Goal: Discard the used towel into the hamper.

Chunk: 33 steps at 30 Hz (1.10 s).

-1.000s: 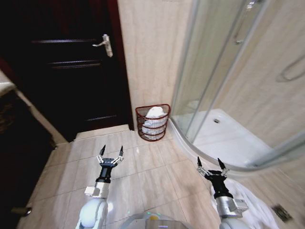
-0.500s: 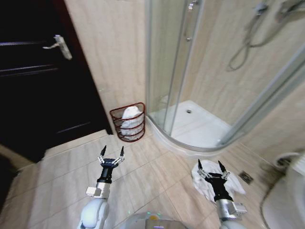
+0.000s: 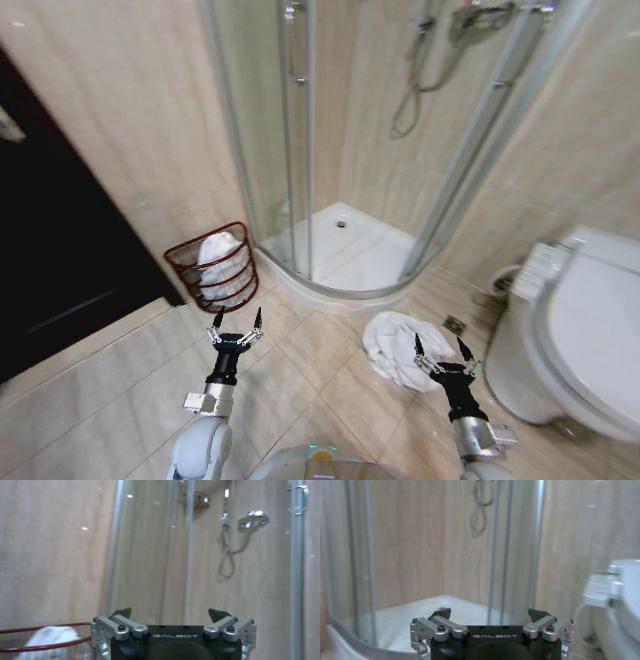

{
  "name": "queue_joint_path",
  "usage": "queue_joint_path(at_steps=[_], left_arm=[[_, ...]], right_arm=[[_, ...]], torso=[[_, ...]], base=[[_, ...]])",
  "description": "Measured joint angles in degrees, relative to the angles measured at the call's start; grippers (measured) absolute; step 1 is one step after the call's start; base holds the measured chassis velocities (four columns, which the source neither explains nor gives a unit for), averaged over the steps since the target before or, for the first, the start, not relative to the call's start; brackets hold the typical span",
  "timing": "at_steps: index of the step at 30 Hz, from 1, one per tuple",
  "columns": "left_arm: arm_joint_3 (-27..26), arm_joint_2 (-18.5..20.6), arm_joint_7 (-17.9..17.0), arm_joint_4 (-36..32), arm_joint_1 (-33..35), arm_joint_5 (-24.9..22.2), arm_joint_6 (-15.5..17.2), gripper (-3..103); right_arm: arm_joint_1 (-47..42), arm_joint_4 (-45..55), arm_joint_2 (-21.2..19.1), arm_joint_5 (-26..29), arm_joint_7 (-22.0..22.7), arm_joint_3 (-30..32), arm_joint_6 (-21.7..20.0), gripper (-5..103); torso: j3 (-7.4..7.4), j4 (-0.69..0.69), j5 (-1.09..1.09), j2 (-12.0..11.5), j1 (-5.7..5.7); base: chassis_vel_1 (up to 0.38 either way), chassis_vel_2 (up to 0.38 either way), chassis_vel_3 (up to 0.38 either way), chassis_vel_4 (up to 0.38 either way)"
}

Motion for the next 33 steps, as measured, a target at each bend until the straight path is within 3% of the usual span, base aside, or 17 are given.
queue_joint_path(at_steps=[9, 22, 33], left_arm=[[0.24, 0.3, 0.36, 1.73, 0.53, -1.45, -2.99, 100], [0.36, 0.02, 1.12, 1.81, 0.99, -0.57, -3.45, 100], [0.2, -0.18, 1.21, 1.37, 1.82, -0.37, -4.15, 100]], right_arm=[[-0.12, -0.32, 0.76, -0.41, 0.15, -0.48, 0.34, 100], [0.25, -2.0, 2.02, -0.89, 3.71, -1.51, 4.18, 100], [-0.4, -2.2, 1.31, -0.32, 3.8, -1.6, 5.38, 100]], torso=[[-0.87, 0.01, -0.01, -1.38, -0.49], [-3.31, 0.0, -0.01, -4.89, -1.57], [-5.01, 0.0, 0.0, -7.25, -2.23]], base=[[-0.044, -0.044, -0.043, -0.039], [0.0, 0.0, 0.0, 0.0], [0.0, 0.0, 0.0, 0.0]])
